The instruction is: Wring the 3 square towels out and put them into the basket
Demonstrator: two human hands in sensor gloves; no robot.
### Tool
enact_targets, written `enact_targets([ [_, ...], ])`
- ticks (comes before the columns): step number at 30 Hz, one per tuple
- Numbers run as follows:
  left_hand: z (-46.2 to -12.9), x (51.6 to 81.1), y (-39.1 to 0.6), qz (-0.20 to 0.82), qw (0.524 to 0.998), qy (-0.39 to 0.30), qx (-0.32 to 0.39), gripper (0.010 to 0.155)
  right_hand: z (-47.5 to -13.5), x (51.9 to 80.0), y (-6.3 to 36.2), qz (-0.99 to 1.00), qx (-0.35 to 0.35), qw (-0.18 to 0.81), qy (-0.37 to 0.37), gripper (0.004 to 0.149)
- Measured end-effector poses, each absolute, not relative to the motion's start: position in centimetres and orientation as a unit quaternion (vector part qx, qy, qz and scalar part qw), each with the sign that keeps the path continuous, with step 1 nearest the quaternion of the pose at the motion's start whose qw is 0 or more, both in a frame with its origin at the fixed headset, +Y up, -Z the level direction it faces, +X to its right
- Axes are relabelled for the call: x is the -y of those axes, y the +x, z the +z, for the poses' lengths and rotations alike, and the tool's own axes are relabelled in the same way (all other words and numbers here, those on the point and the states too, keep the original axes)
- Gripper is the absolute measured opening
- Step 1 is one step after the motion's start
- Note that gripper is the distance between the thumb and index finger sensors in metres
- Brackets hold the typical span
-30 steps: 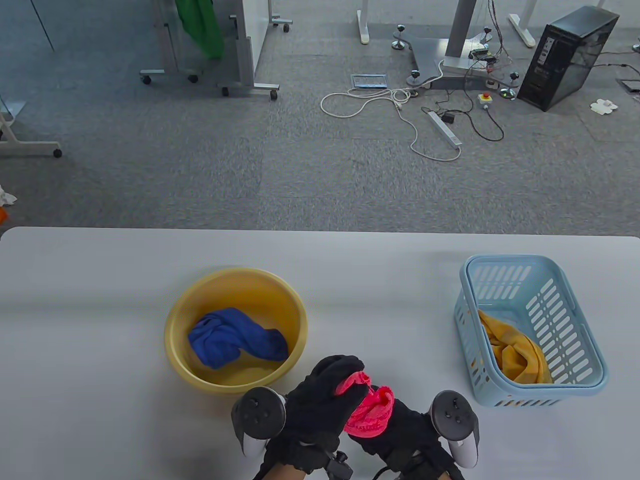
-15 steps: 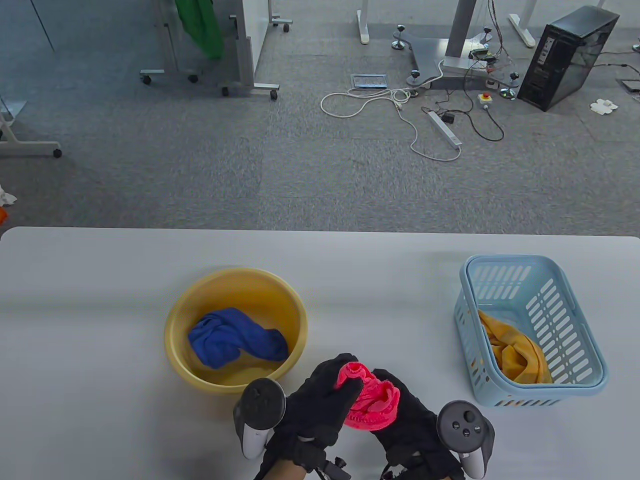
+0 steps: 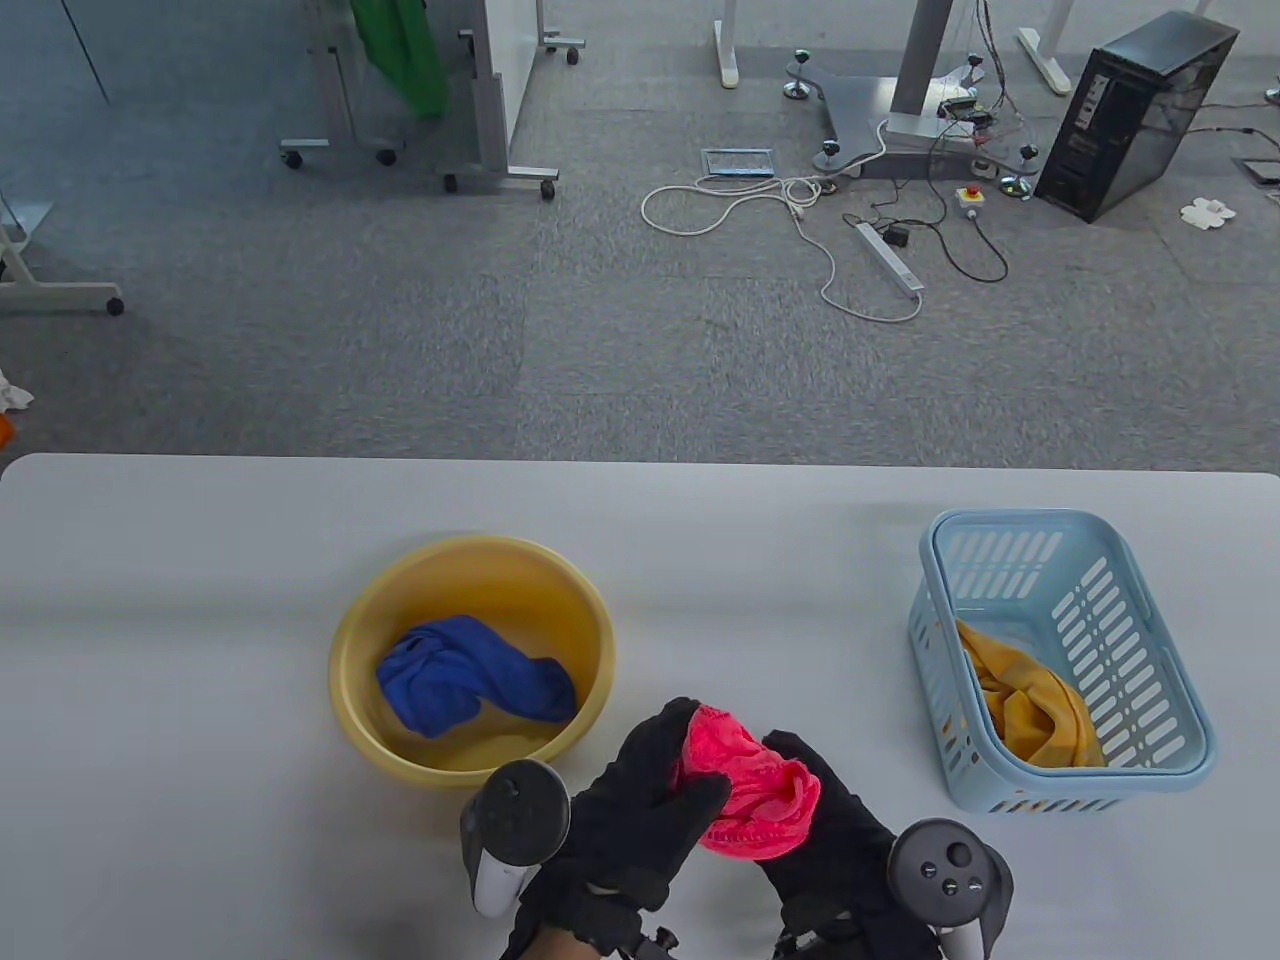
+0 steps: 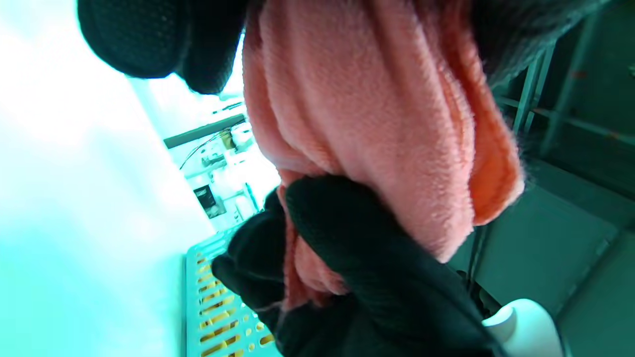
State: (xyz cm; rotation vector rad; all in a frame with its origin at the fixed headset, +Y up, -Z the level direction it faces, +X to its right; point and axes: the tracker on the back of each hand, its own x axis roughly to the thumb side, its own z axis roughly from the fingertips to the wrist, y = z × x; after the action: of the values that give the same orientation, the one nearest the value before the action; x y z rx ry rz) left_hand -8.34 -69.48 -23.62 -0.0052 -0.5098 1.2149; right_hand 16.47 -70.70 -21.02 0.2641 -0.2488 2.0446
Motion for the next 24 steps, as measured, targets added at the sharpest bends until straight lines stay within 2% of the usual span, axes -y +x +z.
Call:
enact_targets([
  [7,-23.1,68.6,-8.5,0.55,0.791,0.034,0.267,0.086,-20.7,69.6,18.1,0.839,0.127,0.525,0.061,0.084],
  [20,-23.1,68.9,-8.9,0.524,0.817,0.045,0.235,0.088,-21.1,63.7,24.0,0.879,0.148,0.452,-0.016,0.085],
  [24,-23.0,68.7,-9.0,0.523,0.82,0.043,0.228,0.088,-22.1,62.9,26.5,0.888,0.135,0.433,-0.071,0.087],
])
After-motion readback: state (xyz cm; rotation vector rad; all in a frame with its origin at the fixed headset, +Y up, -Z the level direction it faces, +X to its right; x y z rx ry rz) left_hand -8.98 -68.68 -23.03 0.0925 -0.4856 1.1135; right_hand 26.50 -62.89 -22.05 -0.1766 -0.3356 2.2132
